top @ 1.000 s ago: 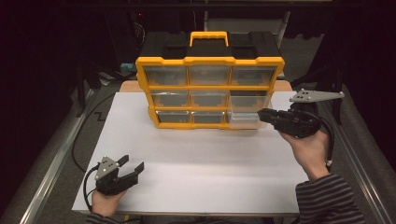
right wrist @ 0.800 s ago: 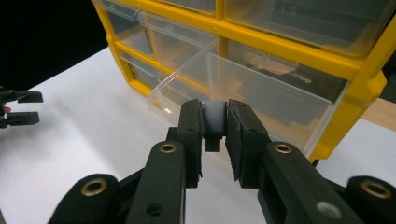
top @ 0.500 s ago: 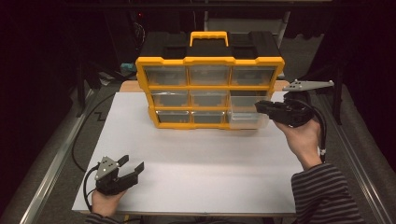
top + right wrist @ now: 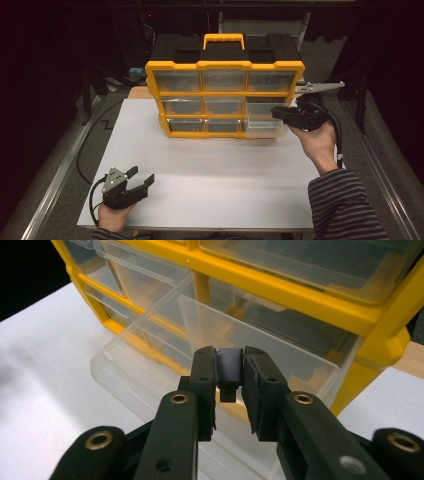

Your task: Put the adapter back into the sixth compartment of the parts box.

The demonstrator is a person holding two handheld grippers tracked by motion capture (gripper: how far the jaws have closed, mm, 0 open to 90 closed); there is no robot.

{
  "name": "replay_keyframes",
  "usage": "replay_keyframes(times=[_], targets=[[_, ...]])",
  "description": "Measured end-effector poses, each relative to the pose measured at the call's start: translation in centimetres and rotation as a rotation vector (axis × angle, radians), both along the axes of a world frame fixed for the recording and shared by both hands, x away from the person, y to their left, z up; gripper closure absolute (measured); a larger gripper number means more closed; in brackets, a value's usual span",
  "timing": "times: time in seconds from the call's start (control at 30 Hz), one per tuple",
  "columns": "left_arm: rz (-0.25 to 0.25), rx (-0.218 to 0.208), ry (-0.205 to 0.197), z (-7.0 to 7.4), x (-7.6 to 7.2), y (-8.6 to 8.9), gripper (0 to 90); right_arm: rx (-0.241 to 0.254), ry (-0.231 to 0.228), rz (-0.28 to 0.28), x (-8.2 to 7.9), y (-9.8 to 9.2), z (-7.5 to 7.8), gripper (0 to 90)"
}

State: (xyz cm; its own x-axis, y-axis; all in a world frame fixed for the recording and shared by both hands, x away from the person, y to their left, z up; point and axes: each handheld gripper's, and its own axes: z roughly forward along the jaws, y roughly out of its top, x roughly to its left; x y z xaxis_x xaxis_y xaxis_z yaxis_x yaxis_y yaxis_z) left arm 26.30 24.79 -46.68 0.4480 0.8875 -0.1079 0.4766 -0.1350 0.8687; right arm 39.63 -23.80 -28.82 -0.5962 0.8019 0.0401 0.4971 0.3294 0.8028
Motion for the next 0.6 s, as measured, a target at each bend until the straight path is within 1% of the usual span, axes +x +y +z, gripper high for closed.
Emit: replay_keyframes(times=[0.03, 0.07, 0.3, 0.47, 0.6], targets=[[0.000, 0.000, 0.000, 0.0, 0.0, 0.0, 32.3, -0.005, -0.001, -0.001, 0.1, 0.0, 0.0, 76.1], [-0.001, 0.000, 0.000, 0.0, 0.0, 0.0, 32.3, -0.001, -0.001, -0.007, 0.1, 0.0, -0.1, 73.0], [-0.001, 0.001, 0.000, 0.0, 0.0, 0.0, 32.3, 0.014, -0.005, -0.007, -0.2, -0.2, 0.1, 67.7], [-0.002, 0.002, 0.001, 0.0, 0.0, 0.0, 32.3, 0.031, -0.019, 0.003, -1.0, -0.4, 0.2, 65.0], [-0.002, 0.001, 0.001, 0.0, 0.0, 0.0, 32.3, 0.025, -0.039, 0.015, -2.0, -0.4, 0.4, 63.8]])
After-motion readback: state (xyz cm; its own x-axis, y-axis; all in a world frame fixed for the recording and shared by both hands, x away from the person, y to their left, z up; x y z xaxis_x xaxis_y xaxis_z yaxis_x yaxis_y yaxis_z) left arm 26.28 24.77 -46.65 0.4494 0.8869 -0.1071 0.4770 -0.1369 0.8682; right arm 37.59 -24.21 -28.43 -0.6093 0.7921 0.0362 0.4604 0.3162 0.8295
